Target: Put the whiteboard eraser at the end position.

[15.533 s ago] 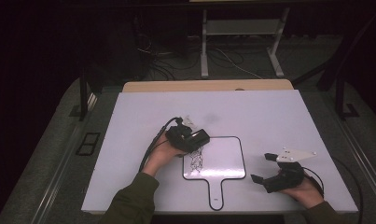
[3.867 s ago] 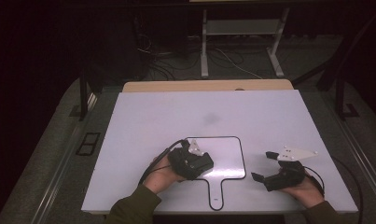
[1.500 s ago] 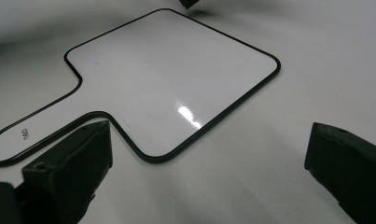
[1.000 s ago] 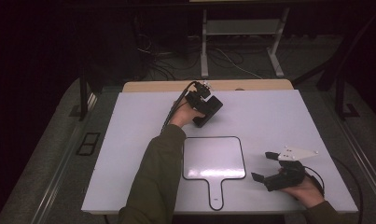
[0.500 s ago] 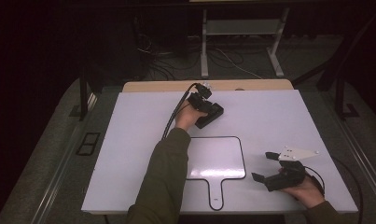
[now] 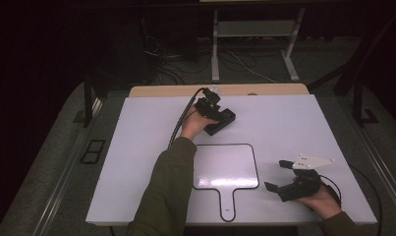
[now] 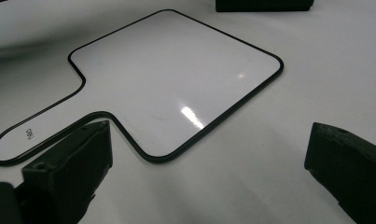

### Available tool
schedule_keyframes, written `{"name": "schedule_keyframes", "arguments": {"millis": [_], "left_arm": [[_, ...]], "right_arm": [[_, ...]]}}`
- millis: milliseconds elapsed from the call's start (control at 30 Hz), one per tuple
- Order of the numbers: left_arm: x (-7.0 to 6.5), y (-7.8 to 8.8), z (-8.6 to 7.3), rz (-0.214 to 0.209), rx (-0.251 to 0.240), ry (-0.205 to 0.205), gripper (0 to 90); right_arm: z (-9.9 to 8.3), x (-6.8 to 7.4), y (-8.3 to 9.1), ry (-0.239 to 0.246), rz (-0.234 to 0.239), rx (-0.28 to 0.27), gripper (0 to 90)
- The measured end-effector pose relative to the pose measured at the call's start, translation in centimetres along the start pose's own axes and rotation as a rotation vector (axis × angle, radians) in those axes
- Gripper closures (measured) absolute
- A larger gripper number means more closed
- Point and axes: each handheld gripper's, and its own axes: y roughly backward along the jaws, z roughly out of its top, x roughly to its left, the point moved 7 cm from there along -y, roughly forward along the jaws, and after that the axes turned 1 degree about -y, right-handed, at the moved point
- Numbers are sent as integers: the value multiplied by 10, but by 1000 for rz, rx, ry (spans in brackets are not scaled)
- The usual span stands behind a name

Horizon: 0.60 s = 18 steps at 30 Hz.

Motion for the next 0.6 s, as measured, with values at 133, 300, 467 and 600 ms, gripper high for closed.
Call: {"name": "schedule_keyframes", "arguments": {"millis": [133, 300, 467, 600], "left_arm": [[-2, 6, 0, -1, -3, -13, 354], [-6, 11, -3, -18, -3, -26, 319], [-11, 20, -6, -26, -22, -31, 278], [-17, 26, -12, -47, -26, -14, 233]], "right_arm": [[-1, 0, 0, -7, 3, 3, 0], [-2, -1, 0, -10, 5, 4, 0], [-2, -2, -1, -17, 8, 3, 0], [-2, -3, -1, -17, 10, 2, 0]]}}
